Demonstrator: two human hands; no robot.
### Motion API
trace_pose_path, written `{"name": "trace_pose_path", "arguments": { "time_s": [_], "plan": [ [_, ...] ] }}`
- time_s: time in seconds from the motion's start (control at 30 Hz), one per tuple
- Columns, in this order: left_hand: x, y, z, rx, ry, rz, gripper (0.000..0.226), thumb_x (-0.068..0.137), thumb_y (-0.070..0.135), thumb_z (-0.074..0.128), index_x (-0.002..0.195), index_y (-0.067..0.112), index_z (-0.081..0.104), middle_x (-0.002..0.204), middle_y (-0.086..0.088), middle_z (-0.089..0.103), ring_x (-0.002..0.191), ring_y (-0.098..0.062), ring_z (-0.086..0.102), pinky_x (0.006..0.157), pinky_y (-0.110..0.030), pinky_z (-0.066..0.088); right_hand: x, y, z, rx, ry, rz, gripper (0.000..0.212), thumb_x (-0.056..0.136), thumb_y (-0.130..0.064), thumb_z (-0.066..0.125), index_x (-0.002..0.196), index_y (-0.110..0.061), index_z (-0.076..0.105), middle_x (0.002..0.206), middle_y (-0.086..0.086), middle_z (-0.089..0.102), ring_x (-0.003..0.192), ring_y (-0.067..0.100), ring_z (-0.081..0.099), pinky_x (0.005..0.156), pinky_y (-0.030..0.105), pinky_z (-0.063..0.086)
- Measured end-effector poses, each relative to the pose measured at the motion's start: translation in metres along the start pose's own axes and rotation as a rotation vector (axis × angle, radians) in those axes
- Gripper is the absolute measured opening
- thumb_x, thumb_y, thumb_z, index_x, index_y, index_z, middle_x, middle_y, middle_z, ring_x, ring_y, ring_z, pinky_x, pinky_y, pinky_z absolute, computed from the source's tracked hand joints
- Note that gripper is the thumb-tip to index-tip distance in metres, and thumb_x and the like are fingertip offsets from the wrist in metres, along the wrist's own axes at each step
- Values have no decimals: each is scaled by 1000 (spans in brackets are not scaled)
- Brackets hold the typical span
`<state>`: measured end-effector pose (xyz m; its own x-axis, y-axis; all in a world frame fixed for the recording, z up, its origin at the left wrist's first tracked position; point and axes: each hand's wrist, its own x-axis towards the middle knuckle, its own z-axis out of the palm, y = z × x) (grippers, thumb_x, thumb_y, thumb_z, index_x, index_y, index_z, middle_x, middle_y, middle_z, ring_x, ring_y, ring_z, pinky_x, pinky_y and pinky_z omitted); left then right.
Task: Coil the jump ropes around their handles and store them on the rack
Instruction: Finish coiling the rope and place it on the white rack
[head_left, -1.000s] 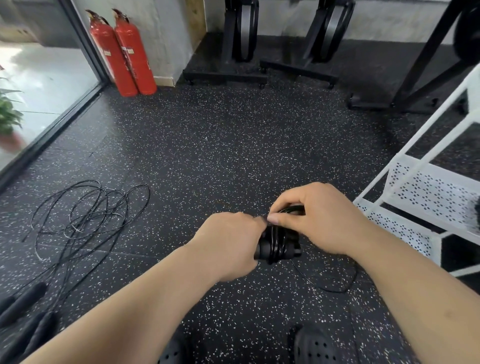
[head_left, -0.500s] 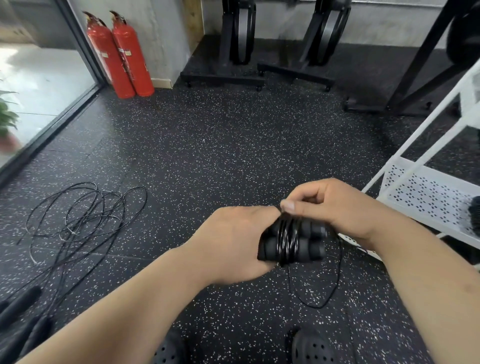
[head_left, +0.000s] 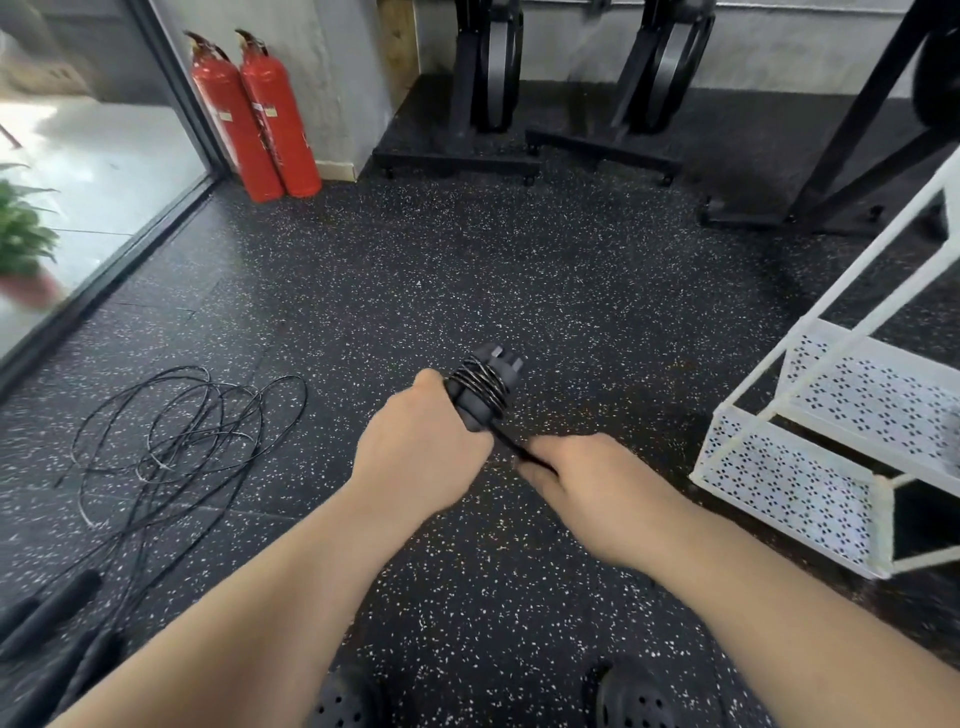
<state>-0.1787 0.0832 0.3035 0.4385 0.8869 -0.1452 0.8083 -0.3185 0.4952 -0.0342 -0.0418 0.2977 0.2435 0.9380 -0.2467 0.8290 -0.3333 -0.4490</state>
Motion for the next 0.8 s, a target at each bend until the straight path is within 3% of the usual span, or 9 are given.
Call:
{"name": "trace_pose_path", "arguments": {
  "time_s": [0.07, 0.17, 0.33, 0.47, 0.6, 0.7, 0.8],
  "plan": [
    [4, -6, 2, 115, 6, -1, 32, 88, 42, 66, 105, 22, 48, 82, 6, 54, 78, -26, 58, 70, -38, 50, -11, -12, -4, -173, 33, -56, 21, 112, -43, 45, 115, -31, 61, 83, -7, 63, 67, 16, 59, 57, 35, 47],
    [4, -11, 6, 289, -24, 28, 28, 91, 41, 63, 107, 22, 51, 82, 5, 52, 77, -27, 57, 67, -36, 47, -21, -26, -13, -395, 110, -165, 22, 113, -42, 41, 116, -32, 61, 96, -8, 66, 76, 19, 59, 62, 36, 45],
    [-2, -9, 13, 498, -135, 142, 22, 92, 36, 62, 108, 24, 54, 80, 5, 49, 76, -27, 57, 65, -35, 48, -19, -32, -31, -457, 173, -255, 30, 109, -53, 44, 114, -35, 68, 101, -13, 68, 90, 13, 65, 69, 32, 49],
    [-14, -3, 21, 497, -218, 339, 24, 91, 42, 62, 112, 33, 58, 83, 8, 53, 81, -27, 62, 68, -37, 50, -14, -18, -44, -299, 225, -225, 29, 97, -67, 59, 108, -44, 73, 91, -20, 70, 85, 4, 61, 71, 31, 51],
    [-22, 4, 20, 447, -254, 559, 20, 92, 45, 65, 108, 38, 55, 105, 7, 69, 96, -25, 69, 74, -36, 51, -7, -2, -55, -73, 176, -127, 31, 76, -71, 81, 89, -44, 75, 68, -19, 68, 67, 0, 62, 63, 27, 48],
    [-26, 9, 16, 390, -266, 663, 27, 92, 49, 66, 100, 40, 42, 111, 10, 68, 100, -22, 68, 80, -35, 50, -4, 8, -60, 146, 82, -71, 25, 71, -60, 91, 80, -41, 77, 71, -15, 73, 68, 4, 67, 71, 35, 58],
    [-30, 14, 12, 317, -247, 727, 24, 92, 48, 63, 100, 38, 43, 109, 12, 67, 100, -19, 67, 82, -34, 50, -2, 18, -64, 256, -12, -63, 25, 71, -56, 93, 82, -38, 80, 79, -11, 77, 76, 9, 72, 83, 42, 61]
  ]
}}
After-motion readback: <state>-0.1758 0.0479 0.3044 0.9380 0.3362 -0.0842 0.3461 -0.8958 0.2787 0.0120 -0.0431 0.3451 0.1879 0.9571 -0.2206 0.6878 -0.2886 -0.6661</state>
